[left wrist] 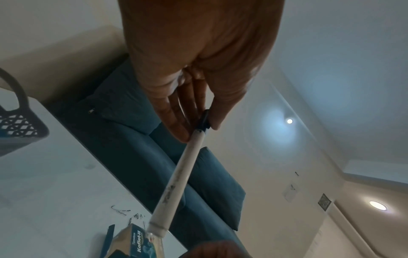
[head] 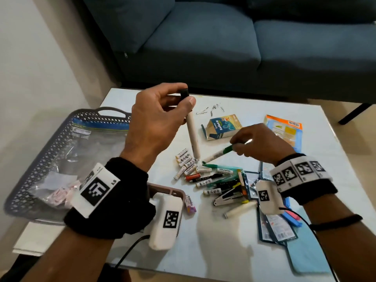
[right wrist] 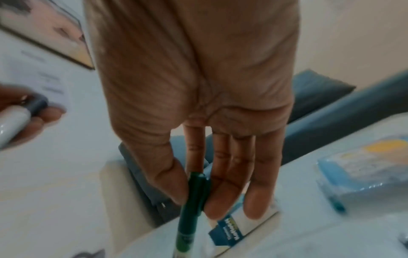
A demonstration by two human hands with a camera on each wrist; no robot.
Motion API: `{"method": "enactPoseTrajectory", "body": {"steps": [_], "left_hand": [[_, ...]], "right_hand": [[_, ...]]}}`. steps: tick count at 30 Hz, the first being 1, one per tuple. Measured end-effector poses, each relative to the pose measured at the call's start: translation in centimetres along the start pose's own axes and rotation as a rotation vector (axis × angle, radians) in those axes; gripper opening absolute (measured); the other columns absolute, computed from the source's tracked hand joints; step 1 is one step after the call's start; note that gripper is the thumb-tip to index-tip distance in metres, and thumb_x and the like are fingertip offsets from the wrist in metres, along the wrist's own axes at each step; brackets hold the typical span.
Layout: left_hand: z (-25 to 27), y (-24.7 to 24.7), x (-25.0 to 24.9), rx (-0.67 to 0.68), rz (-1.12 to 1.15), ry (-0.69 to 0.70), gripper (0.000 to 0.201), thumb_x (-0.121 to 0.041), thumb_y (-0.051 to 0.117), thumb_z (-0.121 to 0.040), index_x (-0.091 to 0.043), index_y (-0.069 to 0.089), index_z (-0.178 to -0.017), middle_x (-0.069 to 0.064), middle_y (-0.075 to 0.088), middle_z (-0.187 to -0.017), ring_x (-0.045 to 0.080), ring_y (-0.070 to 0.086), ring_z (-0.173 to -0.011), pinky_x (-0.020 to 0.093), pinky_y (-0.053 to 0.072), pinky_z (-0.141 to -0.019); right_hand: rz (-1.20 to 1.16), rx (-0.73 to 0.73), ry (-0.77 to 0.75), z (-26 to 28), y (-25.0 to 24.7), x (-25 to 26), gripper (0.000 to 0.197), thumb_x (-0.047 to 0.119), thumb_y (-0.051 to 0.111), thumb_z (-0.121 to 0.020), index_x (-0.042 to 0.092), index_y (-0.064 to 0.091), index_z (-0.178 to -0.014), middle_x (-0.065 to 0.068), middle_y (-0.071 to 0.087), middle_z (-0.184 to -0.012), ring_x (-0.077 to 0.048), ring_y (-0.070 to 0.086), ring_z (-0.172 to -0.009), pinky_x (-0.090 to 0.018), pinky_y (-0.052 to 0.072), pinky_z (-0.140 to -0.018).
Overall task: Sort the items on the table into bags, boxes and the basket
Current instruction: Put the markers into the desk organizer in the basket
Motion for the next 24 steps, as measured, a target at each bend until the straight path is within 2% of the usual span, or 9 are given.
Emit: {"method": "enactPoseTrajectory", "body": {"steps": [3,5,8,11,16,20,24], "left_hand": [[-0.1,-1.2,-0.2,0.010,0.029,-0.014,0.033,-0.020,0.075,-0.093,-0.015,0.070,-0.125,0.003,0.077,-0.107,0.014,0.075,-0.098,0.033,0.064,-0.078],[0.0,-2.0,-0.3,0.019,0.062,-0.027,0.030,-0.016,0.071,-0.095,-0.012,0.069,-0.125,0.005,0.077,-0.105,0.015,0.076,-0.095,0.032,0.064,-0.079],[0.6,-3.7,-0.7,0.032,0.072,-0.059,0.027,-0.011,0.063,-0.099,-0.011,0.068,-0.125,0.004,0.077,-0.102,0.014,0.076,-0.092,0.025,0.062,-0.076],[1.3,-5.9,-1.2,0.096,0.019,-0.079,0.025,-0.010,0.062,-0.098,-0.011,0.071,-0.121,0.004,0.078,-0.099,0.016,0.076,-0.092,0.025,0.061,-0.075],[3.0,-11.2,-1.2,0.263,-0.151,-0.072,0.023,-0.011,0.064,-0.097,-0.013,0.074,-0.117,0.005,0.079,-0.097,0.021,0.076,-0.092,0.042,0.063,-0.085],[4.5,-14.5,-0.2,0.350,-0.198,-0.098,0.028,-0.007,0.068,-0.095,-0.009,0.071,-0.123,0.004,0.078,-0.105,0.021,0.076,-0.096,0.039,0.063,-0.084],[5.8,-16.3,1.0,0.408,-0.203,-0.130,0.033,-0.008,0.074,-0.089,-0.007,0.070,-0.122,0.006,0.078,-0.105,0.022,0.077,-0.096,0.038,0.064,-0.082]], "right_hand": [[-0.328,-0.099,-0.048,0.8,-0.5,1.6,0.017,0.012,0.077,-0.088,0.011,0.075,-0.105,-0.007,0.078,-0.088,-0.026,0.076,-0.081,-0.044,0.064,-0.082],[-0.471,-0.159,-0.058,1.3,-0.6,2.5,0.022,0.012,0.078,-0.087,0.007,0.073,-0.108,-0.009,0.078,-0.091,-0.025,0.076,-0.081,-0.045,0.063,-0.085],[-0.634,-0.194,-0.097,2.0,-0.6,4.4,0.030,0.013,0.080,-0.085,0.004,0.068,-0.111,-0.013,0.078,-0.092,-0.023,0.074,-0.079,-0.045,0.062,-0.086],[-0.749,-0.156,-0.177,3.2,-0.2,6.8,0.031,0.015,0.079,-0.085,0.010,0.061,-0.109,-0.013,0.079,-0.092,-0.024,0.074,-0.081,-0.045,0.062,-0.089],[-0.744,-0.026,-0.349,5.8,2.1,10.4,0.039,0.024,0.082,-0.073,0.009,0.063,-0.104,-0.015,0.078,-0.091,-0.034,0.075,-0.085,-0.047,0.062,-0.087],[-0.535,-0.005,-0.492,6.9,5.0,12.6,0.027,0.015,0.083,-0.081,0.012,0.066,-0.103,-0.004,0.078,-0.090,-0.020,0.076,-0.085,-0.040,0.063,-0.080],[-0.490,-0.021,-0.594,7.5,7.8,13.6,0.025,0.013,0.081,-0.084,0.012,0.065,-0.103,0.003,0.075,-0.092,-0.017,0.074,-0.085,-0.036,0.063,-0.076]]}}
Point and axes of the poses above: each hand's wrist, its own z-axis away from the middle knuckle, its own y-axis out of the palm, x = y × z, the point moved 1 cm from there along -z, towards the middle knuckle
